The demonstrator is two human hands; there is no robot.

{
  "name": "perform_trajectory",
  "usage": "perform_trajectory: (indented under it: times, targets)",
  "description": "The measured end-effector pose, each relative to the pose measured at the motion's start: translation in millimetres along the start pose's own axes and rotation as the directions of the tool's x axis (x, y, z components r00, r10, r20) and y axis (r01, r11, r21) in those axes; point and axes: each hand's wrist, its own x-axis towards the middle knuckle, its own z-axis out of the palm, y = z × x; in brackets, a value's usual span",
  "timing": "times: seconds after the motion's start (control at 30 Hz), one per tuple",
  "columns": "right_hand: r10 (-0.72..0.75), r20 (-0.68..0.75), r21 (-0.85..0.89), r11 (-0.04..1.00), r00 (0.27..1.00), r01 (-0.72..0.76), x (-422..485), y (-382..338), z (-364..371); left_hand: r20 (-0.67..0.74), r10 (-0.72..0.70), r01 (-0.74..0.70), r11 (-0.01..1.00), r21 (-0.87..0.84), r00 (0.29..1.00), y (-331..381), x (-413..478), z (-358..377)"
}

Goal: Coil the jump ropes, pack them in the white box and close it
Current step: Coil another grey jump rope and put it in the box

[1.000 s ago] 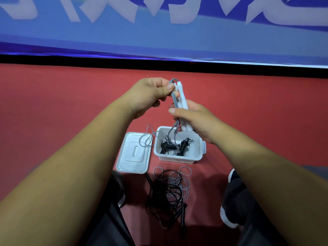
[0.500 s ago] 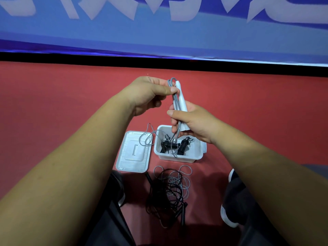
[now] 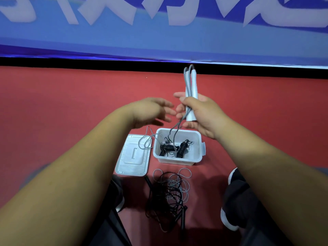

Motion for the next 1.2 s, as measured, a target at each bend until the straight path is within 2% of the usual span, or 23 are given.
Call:
perform_trajectory:
  times: [0.07, 0.1, 0.2, 0.37, 0.53, 0.7, 0.77, 0.87, 0.97, 1.03, 1.1, 1.2]
  targets:
    - [-0.02, -0.048, 0.071, 0.997, 0.999, 0.024, 1, -8, -4, 0.253, 0.002, -0.01, 1.0, 0.03, 0.967, -9, -1, 10]
    - [-0.029, -0.077, 0.102, 0.994, 0.997, 0.037, 2, -11, -6, 0.318, 0.026, -0.037, 0.999, 0.028, 0.948, -11, -2, 14]
    - [-0.046, -0.141, 0.185, 0.98, 0.989, 0.072, 5, -18, -15, 0.366, 0.119, -0.137, 0.99, 0.024, 0.923, -10, -3, 19]
    - [-0.013, -0.209, 0.279, 0.958, 0.978, 0.072, 5, -18, -22, 0.244, 0.173, -0.199, 0.976, 0.084, 0.954, -3, -4, 20]
    - [0.0, -0.213, 0.327, 0.942, 0.977, 0.071, 7, -17, -24, 0.301, 0.202, -0.201, 0.979, -0.036, 0.932, 4, -10, 33]
    - [0.0, -0.237, 0.334, 0.939, 0.972, 0.082, 6, -22, -26, 0.212, 0.159, -0.183, 0.978, 0.097, 0.964, 4, -6, 26]
    - [-0.013, -0.192, 0.312, 0.947, 0.981, 0.073, 3, -25, -26, 0.204, 0.122, -0.166, 0.963, 0.213, 0.971, 1, -5, 15]
    - [-0.018, -0.046, 0.235, 0.972, 0.999, 0.028, -2, -26, -24, 0.202, 0.07, -0.148, 0.904, 0.401, 0.977, -6, -2, -2]
    - [0.029, 0.026, 0.13, 0.991, 0.999, -0.032, -5, -23, -22, 0.117, 0.033, -0.095, 0.81, 0.579, 0.993, -8, 1, -13]
    - [0.082, 0.061, 0.028, 0.996, 0.995, -0.084, -6, -21, -22, 0.031, 0.071, -0.073, 0.718, 0.692, 0.997, -6, 1, -18]
    - [0.167, 0.115, -0.057, 0.985, 0.979, -0.162, -8, -18, -21, -0.065, 0.171, -0.067, 0.667, 0.742, 0.983, -4, 1, -24]
    - [0.289, 0.239, -0.159, 0.954, 0.927, -0.256, -15, -14, -18, -0.125, 0.29, -0.141, 0.743, 0.654, 0.949, -2, 2, -29]
